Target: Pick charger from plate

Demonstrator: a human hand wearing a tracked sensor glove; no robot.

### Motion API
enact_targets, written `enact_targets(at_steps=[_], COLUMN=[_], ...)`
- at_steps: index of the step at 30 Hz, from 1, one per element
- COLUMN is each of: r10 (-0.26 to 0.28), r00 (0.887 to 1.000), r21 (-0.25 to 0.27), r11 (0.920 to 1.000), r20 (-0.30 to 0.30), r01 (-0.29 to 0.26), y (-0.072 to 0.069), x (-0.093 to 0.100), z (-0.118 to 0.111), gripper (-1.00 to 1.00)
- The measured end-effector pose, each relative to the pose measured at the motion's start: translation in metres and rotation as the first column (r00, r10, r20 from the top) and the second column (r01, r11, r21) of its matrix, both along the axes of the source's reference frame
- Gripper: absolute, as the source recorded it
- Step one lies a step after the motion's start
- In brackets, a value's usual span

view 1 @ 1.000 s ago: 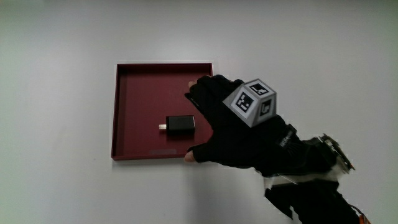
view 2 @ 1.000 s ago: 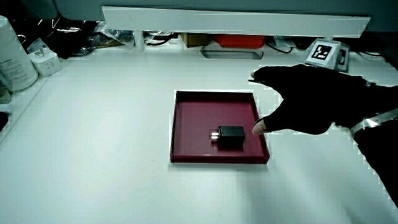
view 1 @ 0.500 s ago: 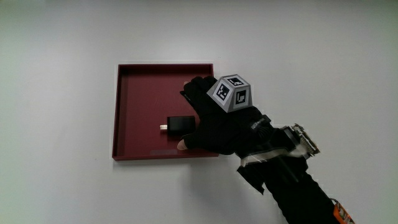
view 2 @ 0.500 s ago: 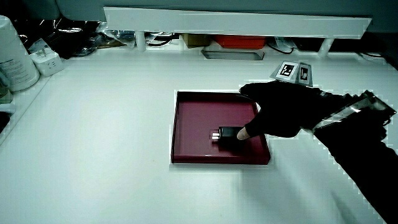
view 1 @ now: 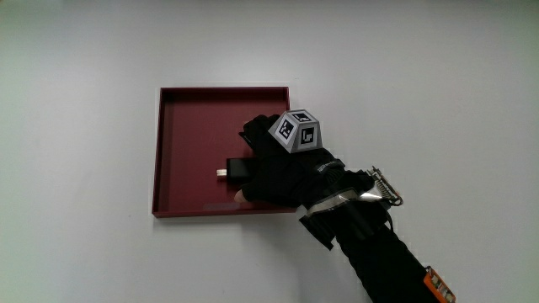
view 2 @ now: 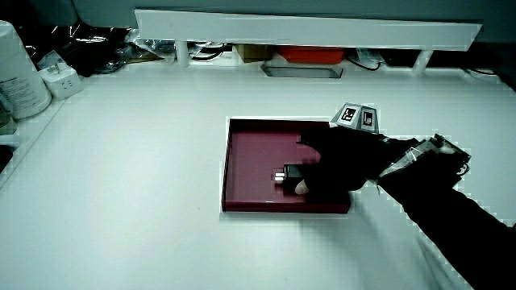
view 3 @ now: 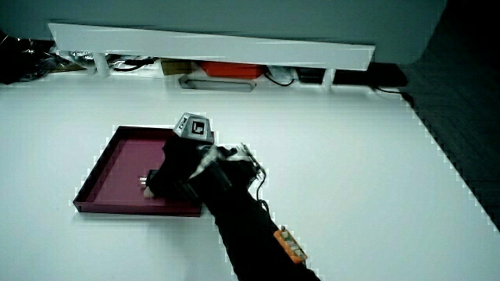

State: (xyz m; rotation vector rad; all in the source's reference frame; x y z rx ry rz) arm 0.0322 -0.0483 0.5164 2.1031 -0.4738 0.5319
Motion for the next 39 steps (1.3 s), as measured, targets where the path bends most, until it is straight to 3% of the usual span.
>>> enact_targets(at_steps=[9,17,20,28,31,33,37,39], r10=[0.004,0.018,0.032,0.024,0.023,0.016,0.012,0.002], r00=[1.0,0.999,0.999,0.999,0.999,0.998,0.998,0.997], r21=[0.03,0.098,0.145,0.16,0.19,0.178,0.207,0.199], r11=[0.9995,0.9949,0.9889,0.9868,0.9813,0.9836,0.9779,0.9798], r20=[0.006,0.032,0.03,0.035,0.034,0.053,0.063,0.077], r01=[-0.005,-0.021,-0.036,-0.029,-0.029,-0.026,-0.025,-0.017], y=[0.004,0.006,0.006,0.008,0.009,0.009,0.01,0.009], x=[-0.002,-0.004,-0.003,-0.005,-0.005,-0.005,-0.006,-0.006], z=[0.008,0.004,0.003,0.001,0.0,0.0,-0.008,-0.012], gripper=[0.0,0.29,0.39,0.68,0.79,0.86,1.0,1.0])
